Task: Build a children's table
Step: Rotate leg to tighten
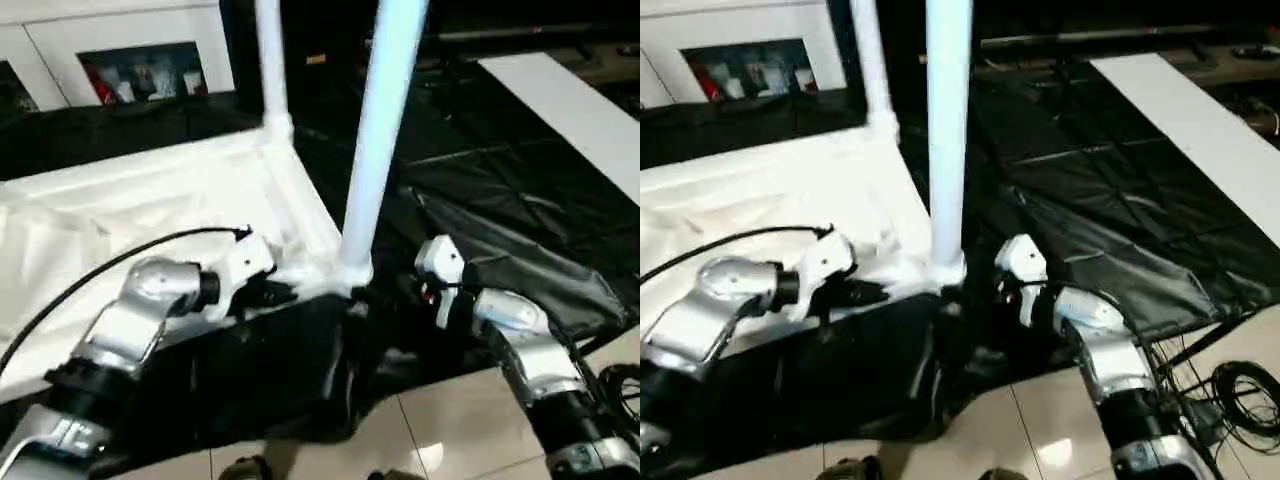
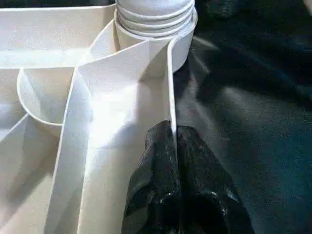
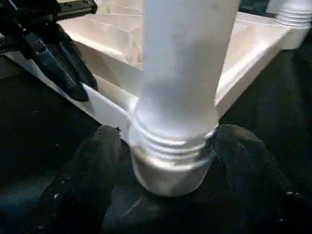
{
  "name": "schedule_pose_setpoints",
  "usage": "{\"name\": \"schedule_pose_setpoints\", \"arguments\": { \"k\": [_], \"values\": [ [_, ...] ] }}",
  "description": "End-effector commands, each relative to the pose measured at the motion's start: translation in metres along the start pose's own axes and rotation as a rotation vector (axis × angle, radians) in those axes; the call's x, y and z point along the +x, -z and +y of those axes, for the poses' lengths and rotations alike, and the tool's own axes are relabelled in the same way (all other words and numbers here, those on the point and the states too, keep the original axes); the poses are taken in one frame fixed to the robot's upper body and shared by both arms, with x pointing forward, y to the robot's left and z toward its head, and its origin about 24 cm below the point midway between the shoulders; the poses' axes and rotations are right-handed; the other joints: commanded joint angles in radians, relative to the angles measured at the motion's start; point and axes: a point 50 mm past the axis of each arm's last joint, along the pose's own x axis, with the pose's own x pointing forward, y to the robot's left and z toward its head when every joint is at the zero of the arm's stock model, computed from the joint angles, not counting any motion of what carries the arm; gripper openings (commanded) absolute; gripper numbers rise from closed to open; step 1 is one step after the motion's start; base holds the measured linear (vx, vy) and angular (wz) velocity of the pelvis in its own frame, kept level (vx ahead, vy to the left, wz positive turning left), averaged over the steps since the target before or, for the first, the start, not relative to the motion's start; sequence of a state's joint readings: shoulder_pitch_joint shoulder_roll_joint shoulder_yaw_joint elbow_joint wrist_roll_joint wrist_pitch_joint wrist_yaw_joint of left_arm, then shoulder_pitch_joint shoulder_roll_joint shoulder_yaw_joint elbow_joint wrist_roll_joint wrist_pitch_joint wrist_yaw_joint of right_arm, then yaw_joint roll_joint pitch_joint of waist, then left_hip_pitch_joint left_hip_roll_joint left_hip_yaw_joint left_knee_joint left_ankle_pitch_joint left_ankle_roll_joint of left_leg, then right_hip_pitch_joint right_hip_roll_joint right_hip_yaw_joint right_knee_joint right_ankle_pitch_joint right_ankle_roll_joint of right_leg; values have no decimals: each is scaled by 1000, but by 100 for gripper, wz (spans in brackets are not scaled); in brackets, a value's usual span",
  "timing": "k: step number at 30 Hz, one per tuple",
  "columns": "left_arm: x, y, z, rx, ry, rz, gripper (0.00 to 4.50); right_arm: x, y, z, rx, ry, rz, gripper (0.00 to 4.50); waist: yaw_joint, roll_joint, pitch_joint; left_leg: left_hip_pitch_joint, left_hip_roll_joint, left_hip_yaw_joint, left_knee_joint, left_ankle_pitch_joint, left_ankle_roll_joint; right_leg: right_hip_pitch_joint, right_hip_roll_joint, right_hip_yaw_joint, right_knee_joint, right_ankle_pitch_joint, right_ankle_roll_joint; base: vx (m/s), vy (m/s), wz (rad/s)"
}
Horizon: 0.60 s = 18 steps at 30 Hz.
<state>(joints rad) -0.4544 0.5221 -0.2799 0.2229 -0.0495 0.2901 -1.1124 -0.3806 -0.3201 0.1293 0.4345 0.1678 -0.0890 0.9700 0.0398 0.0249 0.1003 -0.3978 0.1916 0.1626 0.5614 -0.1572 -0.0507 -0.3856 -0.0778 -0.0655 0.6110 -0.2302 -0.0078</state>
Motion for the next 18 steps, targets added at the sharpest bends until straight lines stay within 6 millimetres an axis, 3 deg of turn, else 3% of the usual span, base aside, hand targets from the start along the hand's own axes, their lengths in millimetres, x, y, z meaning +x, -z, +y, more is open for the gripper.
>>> {"name": "schedule_pose_setpoints", "arguments": {
  "k": [1,8,14,18],
  "values": [
    [10,10,-15,-13,118,56,0,2,-4,3,-21,-35,-4,332,1,5,-50,28,43,-2,-62,-179,93,37,-60,47,-64,5,-301,0,0,0],
    [9,9,-16,-7,136,48,0,8,-4,0,-31,-23,-17,332,4,2,-54,26,40,3,-58,-134,95,39,-60,49,-58,58,-293,0,0,0],
    [8,9,-15,-6,130,49,0,9,-4,-2,-30,-17,-20,277,7,1,-55,26,40,4,-55,-120,109,40,-59,47,-56,71,-293,0,0,0],
    [9,10,-15,-7,133,52,0,10,-3,-3,-37,-20,-21,267,7,2,-55,26,40,4,-55,-125,104,40,-60,48,-57,59,-293,0,0,0]
  ]
}}
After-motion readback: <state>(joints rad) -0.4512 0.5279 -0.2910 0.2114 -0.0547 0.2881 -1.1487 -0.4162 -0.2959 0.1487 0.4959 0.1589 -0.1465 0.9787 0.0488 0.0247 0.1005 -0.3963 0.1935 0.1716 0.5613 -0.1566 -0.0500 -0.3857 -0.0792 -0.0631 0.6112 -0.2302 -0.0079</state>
